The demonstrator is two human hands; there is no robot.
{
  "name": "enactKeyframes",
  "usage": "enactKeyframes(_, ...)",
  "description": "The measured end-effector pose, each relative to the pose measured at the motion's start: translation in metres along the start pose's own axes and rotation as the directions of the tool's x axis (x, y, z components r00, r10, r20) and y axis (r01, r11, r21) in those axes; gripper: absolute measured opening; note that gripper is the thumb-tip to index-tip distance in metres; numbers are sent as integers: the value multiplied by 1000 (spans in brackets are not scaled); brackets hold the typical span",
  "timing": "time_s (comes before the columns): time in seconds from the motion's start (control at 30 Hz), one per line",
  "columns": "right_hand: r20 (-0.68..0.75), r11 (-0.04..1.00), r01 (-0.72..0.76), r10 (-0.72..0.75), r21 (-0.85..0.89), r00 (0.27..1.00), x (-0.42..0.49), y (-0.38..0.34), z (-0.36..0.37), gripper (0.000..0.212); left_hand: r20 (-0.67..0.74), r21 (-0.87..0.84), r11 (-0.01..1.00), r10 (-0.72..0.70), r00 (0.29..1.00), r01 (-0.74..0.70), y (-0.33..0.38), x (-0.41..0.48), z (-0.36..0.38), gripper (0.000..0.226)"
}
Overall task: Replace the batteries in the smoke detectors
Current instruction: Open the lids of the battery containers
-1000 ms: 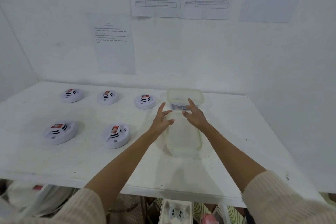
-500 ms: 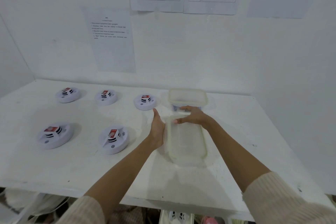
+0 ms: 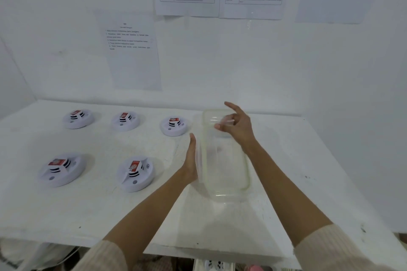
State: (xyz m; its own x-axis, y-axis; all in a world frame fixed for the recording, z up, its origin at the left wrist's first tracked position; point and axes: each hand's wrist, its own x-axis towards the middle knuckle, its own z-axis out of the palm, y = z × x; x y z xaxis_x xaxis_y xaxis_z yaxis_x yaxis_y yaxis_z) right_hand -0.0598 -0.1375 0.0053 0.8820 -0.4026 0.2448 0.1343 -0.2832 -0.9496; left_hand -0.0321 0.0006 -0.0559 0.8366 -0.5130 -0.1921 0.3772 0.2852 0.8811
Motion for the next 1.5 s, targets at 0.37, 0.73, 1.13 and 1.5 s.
enactKeyframes(0.37,-357,991,98,-126,-96,925,-34,-78,-120,58,-179,477,870,-38,983,121,-22,9,16,47)
enactKeyframes(0.73,-202,837,60,-200,-545,959,-149,13,-22,49,-415,637,769,398,818,-51,4,13,3,39)
enactKeyframes(1.13,-10,956,-37,36,-291,999,-103,36,28,71,-205,780,584,577,790,-224,79,18,-27,41)
enactKeyframes(1.5,-156,966,-219,198,-134,968,-65,23,-64,51,432,811,448,-28,901,-375,36,16,59,53)
